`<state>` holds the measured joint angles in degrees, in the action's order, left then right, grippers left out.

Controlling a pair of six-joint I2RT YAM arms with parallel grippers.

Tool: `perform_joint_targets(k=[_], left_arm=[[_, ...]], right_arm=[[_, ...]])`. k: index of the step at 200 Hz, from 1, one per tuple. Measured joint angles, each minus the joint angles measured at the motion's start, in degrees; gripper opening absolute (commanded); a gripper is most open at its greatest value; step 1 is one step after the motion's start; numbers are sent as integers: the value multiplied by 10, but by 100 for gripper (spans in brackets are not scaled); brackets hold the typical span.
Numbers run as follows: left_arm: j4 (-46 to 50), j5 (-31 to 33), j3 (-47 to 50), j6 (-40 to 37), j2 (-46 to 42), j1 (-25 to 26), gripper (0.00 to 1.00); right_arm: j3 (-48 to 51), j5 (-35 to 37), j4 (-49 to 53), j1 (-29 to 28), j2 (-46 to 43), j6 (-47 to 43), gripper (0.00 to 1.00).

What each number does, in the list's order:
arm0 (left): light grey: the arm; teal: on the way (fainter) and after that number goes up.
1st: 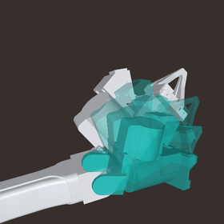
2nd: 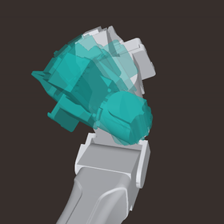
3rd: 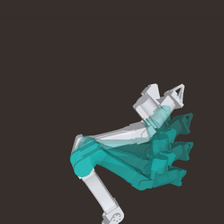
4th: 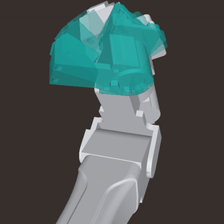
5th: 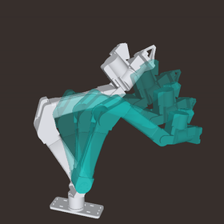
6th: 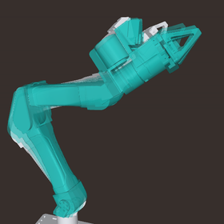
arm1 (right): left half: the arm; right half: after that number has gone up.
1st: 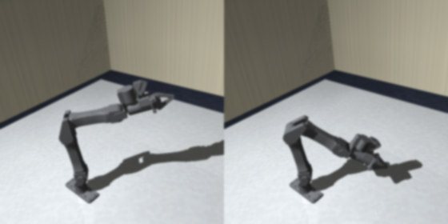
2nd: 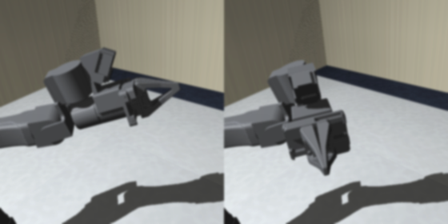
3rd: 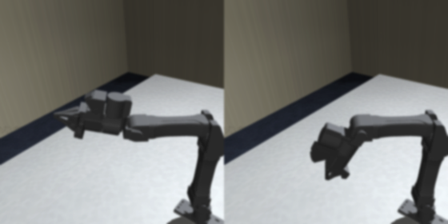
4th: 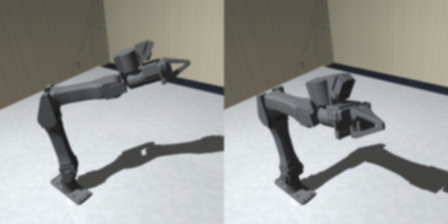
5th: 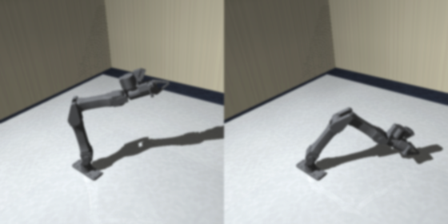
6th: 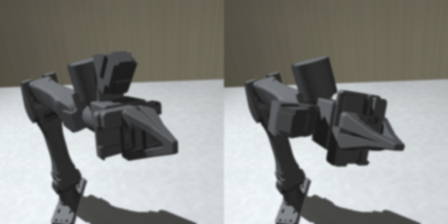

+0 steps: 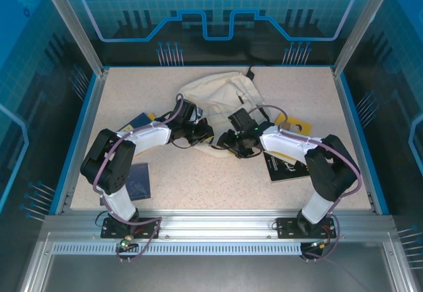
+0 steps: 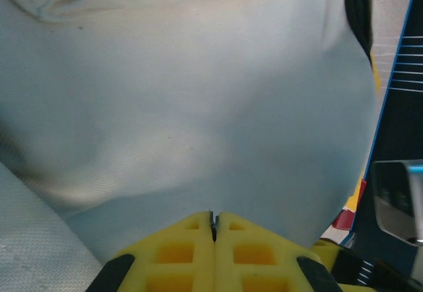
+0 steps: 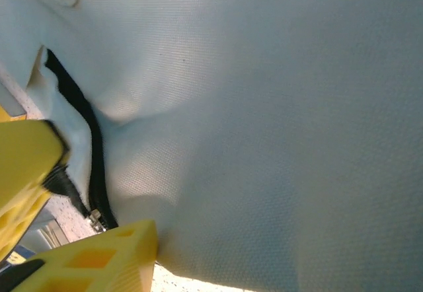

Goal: Pack books, pencil case, and school supplies into a backpack

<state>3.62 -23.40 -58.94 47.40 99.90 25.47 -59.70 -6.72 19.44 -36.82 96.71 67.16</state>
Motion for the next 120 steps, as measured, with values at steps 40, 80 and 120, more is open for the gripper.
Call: perform_joint_targets(k=[40,80,120], left_arm=[[-14,14,10,-9,-14,0,0],[-17,39,15,-10,-23,-1,0],[16,83,13,-16,-22,-3,0]], right_arm=[[-12,9,7,-3,24,7,26],[-12,35,15,-3,27,8,13],[-12,51,15,-3,28,10,10]])
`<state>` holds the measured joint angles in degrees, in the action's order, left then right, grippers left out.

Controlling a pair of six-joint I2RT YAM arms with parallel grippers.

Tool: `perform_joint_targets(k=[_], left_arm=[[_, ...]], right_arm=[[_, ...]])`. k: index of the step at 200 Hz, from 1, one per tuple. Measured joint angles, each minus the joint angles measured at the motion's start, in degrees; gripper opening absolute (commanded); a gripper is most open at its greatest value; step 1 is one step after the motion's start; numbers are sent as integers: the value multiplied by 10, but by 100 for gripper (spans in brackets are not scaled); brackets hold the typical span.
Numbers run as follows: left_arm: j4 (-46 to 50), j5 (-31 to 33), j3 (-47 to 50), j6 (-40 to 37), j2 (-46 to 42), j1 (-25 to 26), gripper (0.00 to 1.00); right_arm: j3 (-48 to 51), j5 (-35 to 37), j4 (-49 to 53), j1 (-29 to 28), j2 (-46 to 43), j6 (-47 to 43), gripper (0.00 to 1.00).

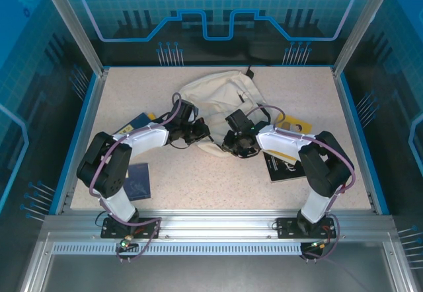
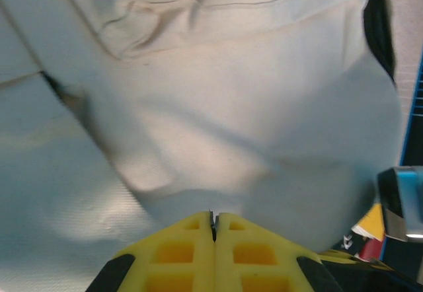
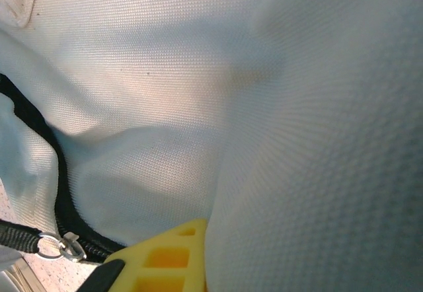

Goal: Pack books, pencil case, and school supplies into a backpack

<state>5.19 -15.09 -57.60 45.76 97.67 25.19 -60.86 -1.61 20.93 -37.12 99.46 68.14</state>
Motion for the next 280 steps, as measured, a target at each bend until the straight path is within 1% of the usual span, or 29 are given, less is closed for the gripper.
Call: perform_joint_targets(k=[27,64,68,76,85,89,90,101,107,119,128,144,157,180,205,225,238,262,280], left_arm=[[27,33,0,-7,0,-7,0],[36,52,1,-7,0,-23,0],[36,54,1,-7,0,-24,0],[35,55,1,-9,0,-28,0],[35,54,1,-11,0,-31,0],[35,54,1,-12,0,-33,0],[35,54,1,-12,0,-33,0],[35,54,1,-22,0,-36,21],[35,54,0,-29,0,-37,30],[40,53,0,-41,-3,-40,44],[50,52,-3,-58,-7,-40,50],[75,50,-16,-78,-19,-40,58],[95,50,-32,-103,-34,-37,61],[124,50,-67,-144,-53,-19,61],[143,50,-111,-172,-45,19,60],[153,48,-158,-178,-2,47,56],[161,48,-195,-178,45,56,56],[187,61,-258,-177,140,56,55],[210,74,-283,-177,189,50,54]], right_arm=[[0,8,0,0,0,0,10],[-6,12,3,0,0,-2,10],[-7,12,4,0,0,-2,12],[-7,12,4,0,0,-5,18],[-7,11,5,0,0,-12,28],[-7,10,6,0,0,-17,35],[-7,10,7,0,0,-19,36],[-9,9,11,0,-2,-28,52],[-9,8,14,0,-5,-35,58],[-9,7,21,0,-20,-55,68],[-10,9,28,0,-40,-66,72],[-15,15,47,4,-84,-91,74],[-18,24,60,14,-123,-109,75],[-18,45,87,53,-179,-141,75],[-13,61,112,125,-200,-175,75],[3,63,124,177,-199,-196,75],[10,61,134,206,-195,-208,75],[12,63,138,257,-175,-228,74],[15,67,141,292,-158,-240,74]])
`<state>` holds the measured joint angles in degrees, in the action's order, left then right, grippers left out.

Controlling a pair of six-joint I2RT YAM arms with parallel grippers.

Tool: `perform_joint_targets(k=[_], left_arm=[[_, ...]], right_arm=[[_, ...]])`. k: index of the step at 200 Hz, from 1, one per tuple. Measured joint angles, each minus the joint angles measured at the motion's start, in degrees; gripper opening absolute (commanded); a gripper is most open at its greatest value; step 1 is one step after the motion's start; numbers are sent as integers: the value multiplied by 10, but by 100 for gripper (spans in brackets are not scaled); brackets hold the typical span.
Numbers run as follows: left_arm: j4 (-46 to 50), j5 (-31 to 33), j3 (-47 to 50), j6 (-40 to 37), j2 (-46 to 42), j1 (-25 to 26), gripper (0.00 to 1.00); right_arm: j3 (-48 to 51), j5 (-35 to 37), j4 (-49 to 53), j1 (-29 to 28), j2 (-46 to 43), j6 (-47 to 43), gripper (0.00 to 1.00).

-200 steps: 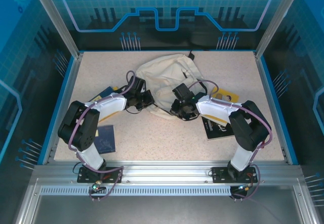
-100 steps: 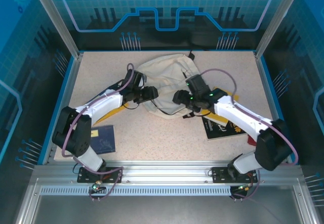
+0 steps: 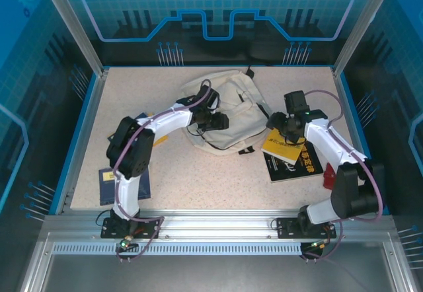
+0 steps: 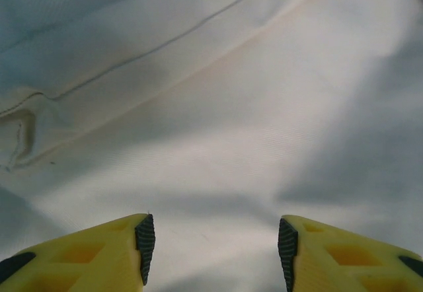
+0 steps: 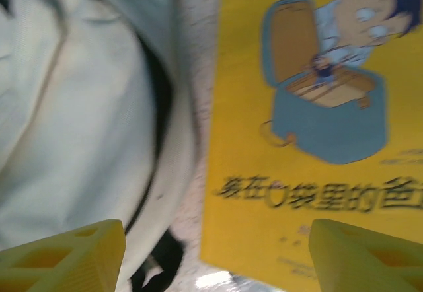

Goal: Pack books, pencil case, and school supplies into a backpack

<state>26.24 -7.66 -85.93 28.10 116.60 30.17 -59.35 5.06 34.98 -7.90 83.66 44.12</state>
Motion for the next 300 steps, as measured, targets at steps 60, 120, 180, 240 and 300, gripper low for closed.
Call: perform_joint_targets(k=[60,120,180,240,300], left_arm=[[35,31,-1,3,32,-52,56],[36,31,46,-2,-6,-111,61],[44,-9,51,3,-73,-108,65],[43,-45,51,9,-120,-70,64],[21,-66,-12,36,-85,57,51]], right_arm=[[11,16,10,117,65,-51,72],[-17,-59,17,166,146,-127,62],[-59,-67,21,136,184,-186,37],[-88,-36,29,21,210,-243,32],[-94,-57,42,13,211,-240,32]])
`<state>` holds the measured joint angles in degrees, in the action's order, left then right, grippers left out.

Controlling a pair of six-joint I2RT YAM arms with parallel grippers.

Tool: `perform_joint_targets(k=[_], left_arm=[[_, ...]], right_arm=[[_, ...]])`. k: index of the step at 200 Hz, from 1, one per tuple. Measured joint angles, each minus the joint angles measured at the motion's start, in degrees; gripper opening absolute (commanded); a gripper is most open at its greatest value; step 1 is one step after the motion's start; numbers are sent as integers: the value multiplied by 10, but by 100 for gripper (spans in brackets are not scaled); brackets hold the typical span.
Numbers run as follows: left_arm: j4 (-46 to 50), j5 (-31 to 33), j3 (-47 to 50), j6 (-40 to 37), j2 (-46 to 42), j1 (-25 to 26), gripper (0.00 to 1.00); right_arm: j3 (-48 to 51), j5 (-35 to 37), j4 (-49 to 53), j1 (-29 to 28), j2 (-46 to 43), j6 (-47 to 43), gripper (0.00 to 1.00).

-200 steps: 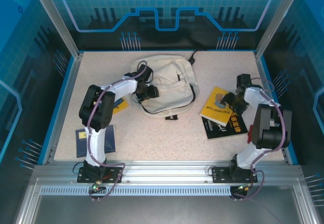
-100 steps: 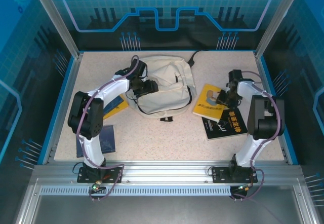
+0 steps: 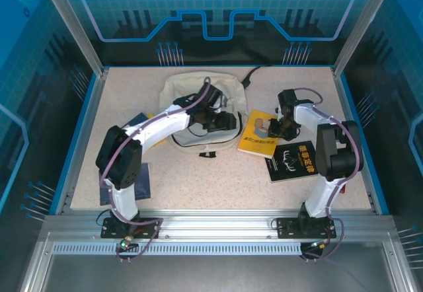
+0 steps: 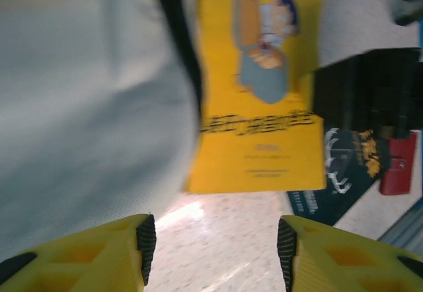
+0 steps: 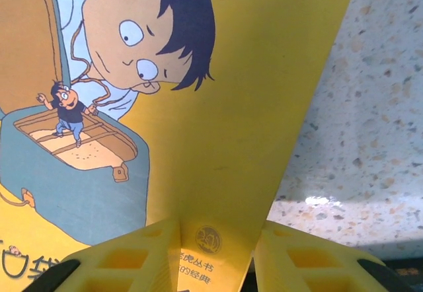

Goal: Pack books, pencil case, and school supplies into a backpack

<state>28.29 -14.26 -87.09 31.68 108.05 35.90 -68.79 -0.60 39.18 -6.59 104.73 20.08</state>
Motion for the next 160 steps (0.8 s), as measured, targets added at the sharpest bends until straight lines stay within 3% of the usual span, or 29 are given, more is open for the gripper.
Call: perform_joint_targets(k=[35,81,123,160], left_arm=[[-18,2,-72,13,92,48,43],[-6,75,-109,14,193,79,35],[0,106,-120,14,205,82,35],[2,113,-121,14,206,84,33]], right_arm=[[-2,-33,5,0,4,21,29],[-3,-57,7,5,5,45,29],[-3,-62,6,7,7,85,35],[-3,-65,2,7,18,119,31]])
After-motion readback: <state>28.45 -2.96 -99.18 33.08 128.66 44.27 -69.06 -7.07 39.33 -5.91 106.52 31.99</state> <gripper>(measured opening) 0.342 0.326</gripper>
